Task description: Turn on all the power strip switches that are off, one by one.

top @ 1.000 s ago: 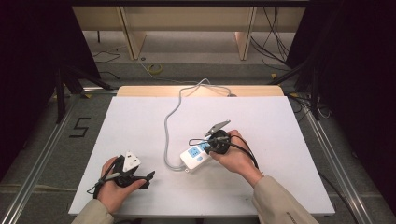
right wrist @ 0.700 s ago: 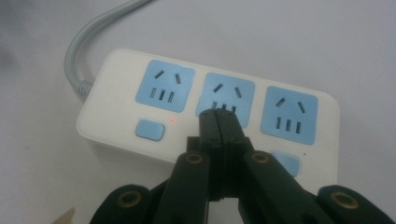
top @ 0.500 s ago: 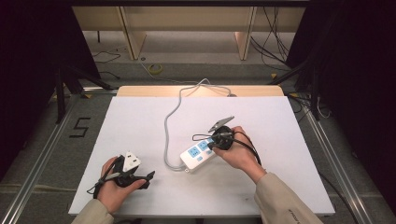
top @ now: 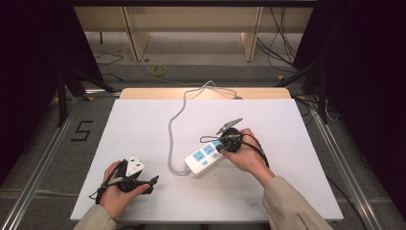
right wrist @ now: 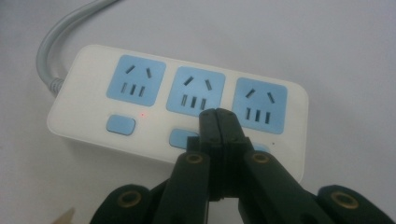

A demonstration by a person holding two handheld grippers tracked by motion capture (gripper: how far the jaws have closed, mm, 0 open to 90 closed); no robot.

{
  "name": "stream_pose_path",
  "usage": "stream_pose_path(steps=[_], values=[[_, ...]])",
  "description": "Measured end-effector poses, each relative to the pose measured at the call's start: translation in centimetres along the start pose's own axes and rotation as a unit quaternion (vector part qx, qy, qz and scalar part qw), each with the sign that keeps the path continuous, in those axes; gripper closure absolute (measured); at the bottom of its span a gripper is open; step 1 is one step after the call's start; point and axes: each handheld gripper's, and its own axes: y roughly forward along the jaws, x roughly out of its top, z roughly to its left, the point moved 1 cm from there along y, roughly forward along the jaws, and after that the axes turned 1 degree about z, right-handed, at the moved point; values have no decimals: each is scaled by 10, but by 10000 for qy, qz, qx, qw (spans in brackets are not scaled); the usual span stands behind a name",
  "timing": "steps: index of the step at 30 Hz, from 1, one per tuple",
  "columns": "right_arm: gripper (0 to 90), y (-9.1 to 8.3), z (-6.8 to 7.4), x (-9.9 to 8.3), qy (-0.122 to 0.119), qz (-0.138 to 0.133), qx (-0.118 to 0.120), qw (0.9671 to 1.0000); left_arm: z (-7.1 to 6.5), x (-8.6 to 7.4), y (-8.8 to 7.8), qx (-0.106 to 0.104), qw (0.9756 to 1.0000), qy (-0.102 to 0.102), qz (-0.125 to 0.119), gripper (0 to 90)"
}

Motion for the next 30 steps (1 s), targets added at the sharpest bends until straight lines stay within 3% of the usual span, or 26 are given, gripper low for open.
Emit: stream_pose_path(steps=[30], values=[[900,1,-15,-3,105,122,-165,9997,0,0,0,-2,10000,-8,11,159]])
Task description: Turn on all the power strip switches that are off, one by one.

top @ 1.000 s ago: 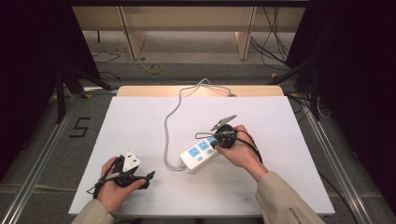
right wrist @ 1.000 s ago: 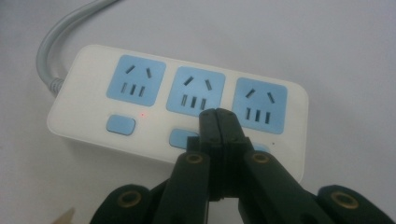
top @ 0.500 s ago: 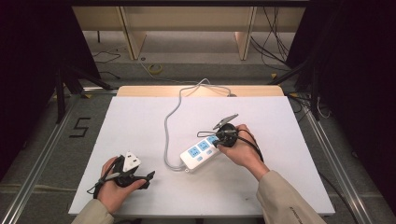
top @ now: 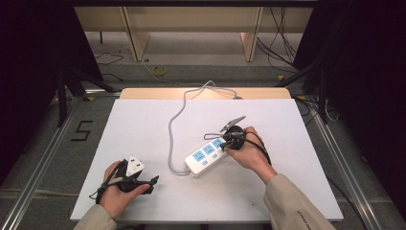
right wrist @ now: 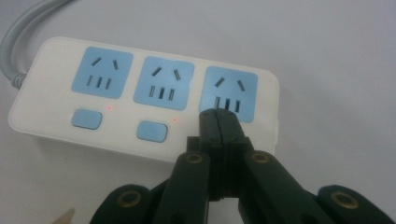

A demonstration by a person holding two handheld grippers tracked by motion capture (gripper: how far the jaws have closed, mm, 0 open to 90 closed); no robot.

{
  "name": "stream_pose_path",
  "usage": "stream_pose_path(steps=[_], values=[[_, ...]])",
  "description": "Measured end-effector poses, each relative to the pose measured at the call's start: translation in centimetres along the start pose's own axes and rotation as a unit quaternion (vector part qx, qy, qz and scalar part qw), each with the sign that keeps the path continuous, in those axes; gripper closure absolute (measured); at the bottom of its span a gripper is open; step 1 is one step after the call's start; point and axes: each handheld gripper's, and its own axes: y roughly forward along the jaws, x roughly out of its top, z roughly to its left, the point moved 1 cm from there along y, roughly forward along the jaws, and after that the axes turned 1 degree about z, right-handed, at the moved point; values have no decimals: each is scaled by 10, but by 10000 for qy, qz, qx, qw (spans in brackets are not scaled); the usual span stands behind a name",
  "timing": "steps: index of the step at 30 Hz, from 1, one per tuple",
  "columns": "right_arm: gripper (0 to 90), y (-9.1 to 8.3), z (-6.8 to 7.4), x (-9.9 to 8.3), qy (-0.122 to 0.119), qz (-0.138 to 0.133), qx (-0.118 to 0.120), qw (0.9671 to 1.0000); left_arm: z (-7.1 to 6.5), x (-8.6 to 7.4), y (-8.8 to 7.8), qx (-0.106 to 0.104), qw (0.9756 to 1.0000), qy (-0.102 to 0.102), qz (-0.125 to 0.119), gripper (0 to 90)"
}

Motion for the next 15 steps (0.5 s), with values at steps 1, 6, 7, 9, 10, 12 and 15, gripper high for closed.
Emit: stream_pose_path(steps=[1,6,7,9,10,12,15], values=[[900,0,0,0,13,12,-20,10000,0,0,0,0,10000,2,0,159],[900,1,-2,0,49,35,-17,10000,0,0,0,5,10000,1,-12,159],[900,1,-2,0,49,46,-19,10000,0,0,0,5,10000,12,-11,159],[900,2,-3,0,66,54,-29,10000,0,0,0,0,10000,-3,-8,159],[900,3,-3,0,78,70,-29,9999,0,0,0,-3,10000,0,-2,159],[900,3,-3,0,66,65,-32,10000,0,0,0,-2,10000,1,-1,159],[900,4,-3,0,61,80,-48,9999,0,0,0,5,10000,4,-11,159]])
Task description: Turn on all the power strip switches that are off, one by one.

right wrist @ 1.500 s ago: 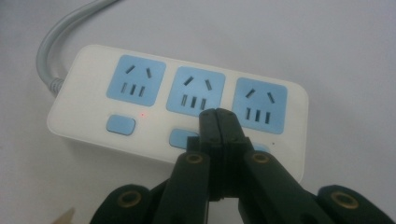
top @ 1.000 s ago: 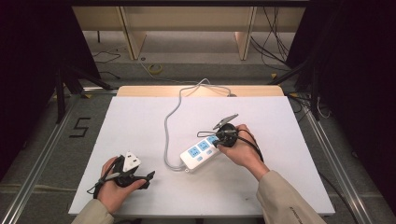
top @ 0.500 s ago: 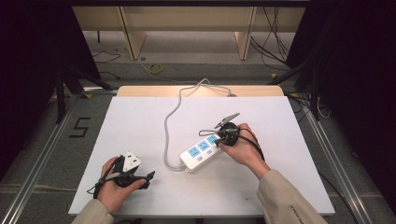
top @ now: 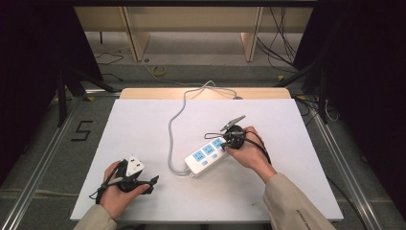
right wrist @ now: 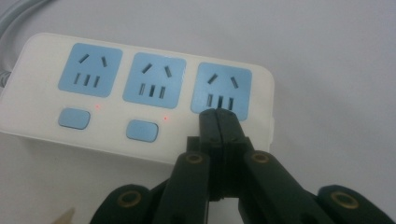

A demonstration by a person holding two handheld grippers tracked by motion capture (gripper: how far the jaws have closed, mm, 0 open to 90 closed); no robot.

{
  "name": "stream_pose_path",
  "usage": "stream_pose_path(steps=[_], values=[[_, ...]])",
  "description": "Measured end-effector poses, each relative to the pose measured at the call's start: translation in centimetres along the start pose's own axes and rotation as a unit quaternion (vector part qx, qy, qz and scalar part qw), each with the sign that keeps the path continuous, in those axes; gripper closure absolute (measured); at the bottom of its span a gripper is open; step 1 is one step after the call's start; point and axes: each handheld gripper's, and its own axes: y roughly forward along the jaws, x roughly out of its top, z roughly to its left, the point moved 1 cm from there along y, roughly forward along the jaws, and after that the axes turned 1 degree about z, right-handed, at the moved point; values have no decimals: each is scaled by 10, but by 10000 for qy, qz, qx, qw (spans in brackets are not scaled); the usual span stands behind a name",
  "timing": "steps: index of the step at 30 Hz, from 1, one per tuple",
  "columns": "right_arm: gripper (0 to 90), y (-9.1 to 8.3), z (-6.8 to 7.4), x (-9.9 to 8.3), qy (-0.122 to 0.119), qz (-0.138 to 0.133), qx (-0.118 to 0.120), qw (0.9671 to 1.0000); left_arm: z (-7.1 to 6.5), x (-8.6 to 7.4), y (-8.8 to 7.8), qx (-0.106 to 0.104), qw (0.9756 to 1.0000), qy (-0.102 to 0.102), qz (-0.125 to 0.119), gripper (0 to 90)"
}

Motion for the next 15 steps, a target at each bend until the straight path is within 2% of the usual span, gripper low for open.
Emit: stream_pose_path(steps=[15], values=[[900,2,-1,0,50,25,9,10000,0,0,0,-1,10000,28,6,159]])
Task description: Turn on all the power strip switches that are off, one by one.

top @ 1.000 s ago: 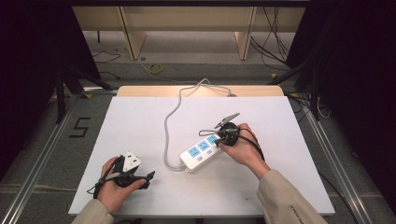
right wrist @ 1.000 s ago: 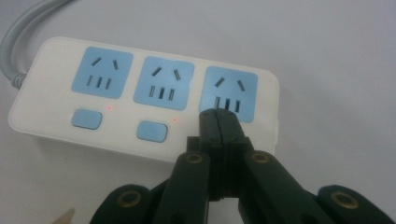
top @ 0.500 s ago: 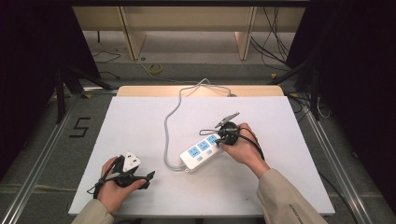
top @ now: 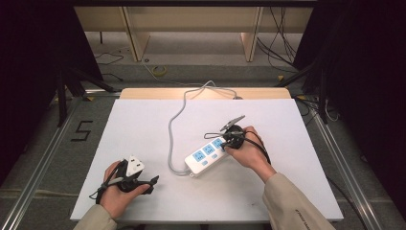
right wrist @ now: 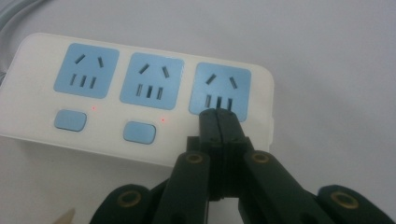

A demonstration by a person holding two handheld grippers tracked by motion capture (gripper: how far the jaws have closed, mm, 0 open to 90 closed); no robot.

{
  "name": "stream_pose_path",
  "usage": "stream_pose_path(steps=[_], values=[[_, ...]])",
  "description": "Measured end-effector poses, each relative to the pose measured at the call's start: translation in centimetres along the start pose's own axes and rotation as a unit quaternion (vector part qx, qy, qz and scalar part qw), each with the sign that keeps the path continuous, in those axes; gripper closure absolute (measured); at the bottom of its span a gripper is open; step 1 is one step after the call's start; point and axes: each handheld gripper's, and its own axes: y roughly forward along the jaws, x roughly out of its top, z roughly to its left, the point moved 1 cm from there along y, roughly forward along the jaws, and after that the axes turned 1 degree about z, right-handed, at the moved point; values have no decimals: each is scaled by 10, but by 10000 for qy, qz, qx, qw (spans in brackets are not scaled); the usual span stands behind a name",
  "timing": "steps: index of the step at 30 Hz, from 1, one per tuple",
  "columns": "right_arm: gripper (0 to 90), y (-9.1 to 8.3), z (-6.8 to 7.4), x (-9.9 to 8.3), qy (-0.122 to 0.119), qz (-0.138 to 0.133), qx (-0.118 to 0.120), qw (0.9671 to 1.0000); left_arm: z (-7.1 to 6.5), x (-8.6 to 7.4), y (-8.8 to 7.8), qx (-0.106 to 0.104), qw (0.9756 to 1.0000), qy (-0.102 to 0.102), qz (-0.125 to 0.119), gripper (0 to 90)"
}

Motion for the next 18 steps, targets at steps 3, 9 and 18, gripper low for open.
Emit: stream_pose_path(steps=[3,9,18], values=[[900,0,0,0,18,4,22,10000,0,0,0,1,10000,2,5,159],[900,1,-1,-1,-33,-1,7,10000,0,0,0,3,10000,9,5,159],[900,2,-1,-1,48,17,61,10000,-1,0,0,-3,10000,5,-2,159]])
